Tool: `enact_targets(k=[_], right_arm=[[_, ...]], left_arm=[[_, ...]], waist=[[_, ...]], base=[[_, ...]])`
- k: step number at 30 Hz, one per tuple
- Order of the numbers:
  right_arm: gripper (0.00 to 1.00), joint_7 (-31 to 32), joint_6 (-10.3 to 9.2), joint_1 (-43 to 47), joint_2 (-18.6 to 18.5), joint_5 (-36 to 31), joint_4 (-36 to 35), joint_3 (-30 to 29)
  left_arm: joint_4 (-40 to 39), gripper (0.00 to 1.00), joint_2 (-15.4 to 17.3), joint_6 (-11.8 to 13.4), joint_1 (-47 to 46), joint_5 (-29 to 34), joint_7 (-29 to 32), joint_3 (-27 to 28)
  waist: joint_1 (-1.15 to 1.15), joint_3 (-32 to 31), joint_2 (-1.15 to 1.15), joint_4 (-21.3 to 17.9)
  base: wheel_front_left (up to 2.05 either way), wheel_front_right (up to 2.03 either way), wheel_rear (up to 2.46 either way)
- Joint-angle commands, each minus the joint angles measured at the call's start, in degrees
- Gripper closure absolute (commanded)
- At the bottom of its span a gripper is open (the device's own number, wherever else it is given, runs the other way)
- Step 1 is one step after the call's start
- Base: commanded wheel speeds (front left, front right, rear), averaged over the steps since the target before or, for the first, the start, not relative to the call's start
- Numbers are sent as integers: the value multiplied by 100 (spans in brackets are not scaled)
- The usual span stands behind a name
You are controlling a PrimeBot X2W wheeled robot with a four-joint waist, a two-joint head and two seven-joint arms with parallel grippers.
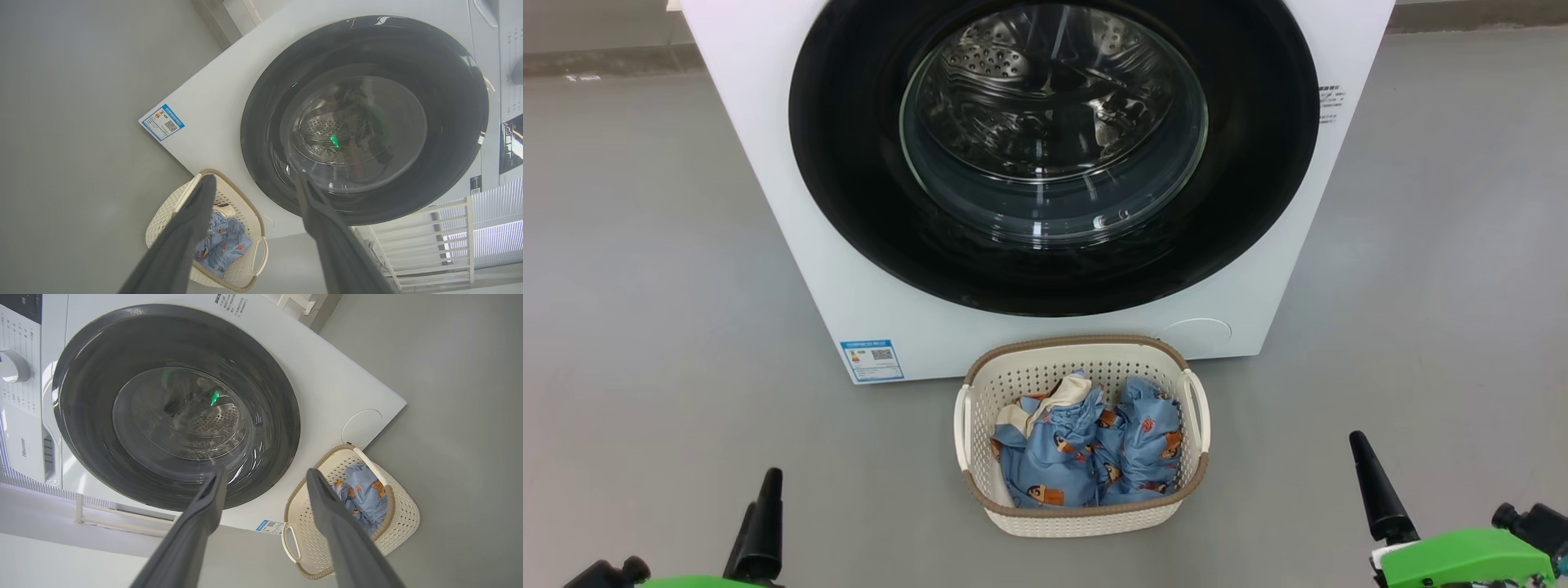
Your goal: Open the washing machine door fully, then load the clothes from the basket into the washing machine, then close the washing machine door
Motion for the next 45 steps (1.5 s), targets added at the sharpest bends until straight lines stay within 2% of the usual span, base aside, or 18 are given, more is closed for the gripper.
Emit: enact_targets(k=[1, 19, 45], right_arm=[[0, -74, 3, -299, -76, -188, -126, 110], [0, -376, 4, -393, -102, -1538, -21, 338], [0, -794, 5, -490, -234, -3012, 9, 712]], left_arm=[[-190, 0, 104, -12, -174, 166, -82, 79], [-307, 0, 155, -15, -141, 1585, -385, -10], [-541, 0, 264, -19, -95, 3193, -806, -155]], waist=[[-1, 4, 0, 3], [-1, -49, 0, 44], [-1, -40, 0, 77]], base=[[0, 0, 0], [0, 0, 0], [0, 0, 0]])
